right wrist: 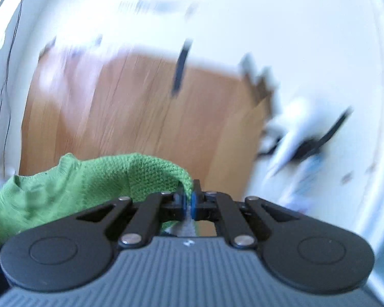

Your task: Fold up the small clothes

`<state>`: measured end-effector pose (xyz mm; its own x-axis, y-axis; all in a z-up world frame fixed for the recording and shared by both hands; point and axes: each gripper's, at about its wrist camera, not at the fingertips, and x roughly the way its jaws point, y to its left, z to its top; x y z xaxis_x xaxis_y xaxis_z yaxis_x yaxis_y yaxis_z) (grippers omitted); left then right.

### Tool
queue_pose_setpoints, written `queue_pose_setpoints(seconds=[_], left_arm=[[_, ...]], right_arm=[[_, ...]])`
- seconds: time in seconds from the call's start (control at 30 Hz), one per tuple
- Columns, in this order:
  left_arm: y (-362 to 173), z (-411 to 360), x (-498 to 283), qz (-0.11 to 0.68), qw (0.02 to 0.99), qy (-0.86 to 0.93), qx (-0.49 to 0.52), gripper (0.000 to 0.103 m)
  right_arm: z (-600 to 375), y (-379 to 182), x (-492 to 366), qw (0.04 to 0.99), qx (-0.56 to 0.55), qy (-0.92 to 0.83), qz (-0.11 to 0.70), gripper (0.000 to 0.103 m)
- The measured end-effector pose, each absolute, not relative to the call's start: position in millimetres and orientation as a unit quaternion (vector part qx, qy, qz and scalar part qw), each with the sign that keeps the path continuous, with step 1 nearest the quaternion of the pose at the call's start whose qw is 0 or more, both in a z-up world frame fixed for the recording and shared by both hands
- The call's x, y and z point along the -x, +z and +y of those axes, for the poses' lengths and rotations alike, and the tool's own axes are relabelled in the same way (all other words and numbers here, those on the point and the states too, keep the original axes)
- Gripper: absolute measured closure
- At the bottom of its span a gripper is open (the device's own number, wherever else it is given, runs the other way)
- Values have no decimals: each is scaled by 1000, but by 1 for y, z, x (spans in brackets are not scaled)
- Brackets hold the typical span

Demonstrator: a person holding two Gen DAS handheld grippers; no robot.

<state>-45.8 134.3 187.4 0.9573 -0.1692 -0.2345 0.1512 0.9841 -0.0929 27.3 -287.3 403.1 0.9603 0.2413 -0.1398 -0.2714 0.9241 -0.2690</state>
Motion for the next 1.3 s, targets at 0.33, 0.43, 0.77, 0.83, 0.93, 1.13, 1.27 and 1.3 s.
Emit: queue_pose_setpoints(seconds=[0.33, 0.43, 0.77, 0.83, 0.93, 1.13, 1.27, 1.3], left_arm=[[311, 128, 145, -58, 997, -33, 30, 93], [334, 132, 172, -85, 995, -34, 47, 93], [372, 107, 179, -98, 995, -36, -2, 93], [353, 104, 144, -41, 998, -45, -5, 93], [305, 90, 68, 54, 997, -43, -15, 92], [161, 56, -119, 211, 977, 16, -3, 87], [64, 47, -190, 347, 936, 48, 26, 89], [54, 50, -188, 353, 934, 37, 37, 89]], right_arm=[[-301, 464, 91, 984, 112, 118, -71, 97], [-308, 477, 117, 981, 111, 128, -91, 97], [-314, 476, 134, 984, 92, 140, -68, 97], [-314, 451, 112, 986, 89, 139, -34, 97], [-313, 394, 54, 987, 77, 135, 46, 96], [-282, 220, -124, 970, 61, 80, 220, 90], [-292, 126, -188, 934, 29, 18, 355, 81], [-302, 120, -185, 933, 3, 33, 359, 81]])
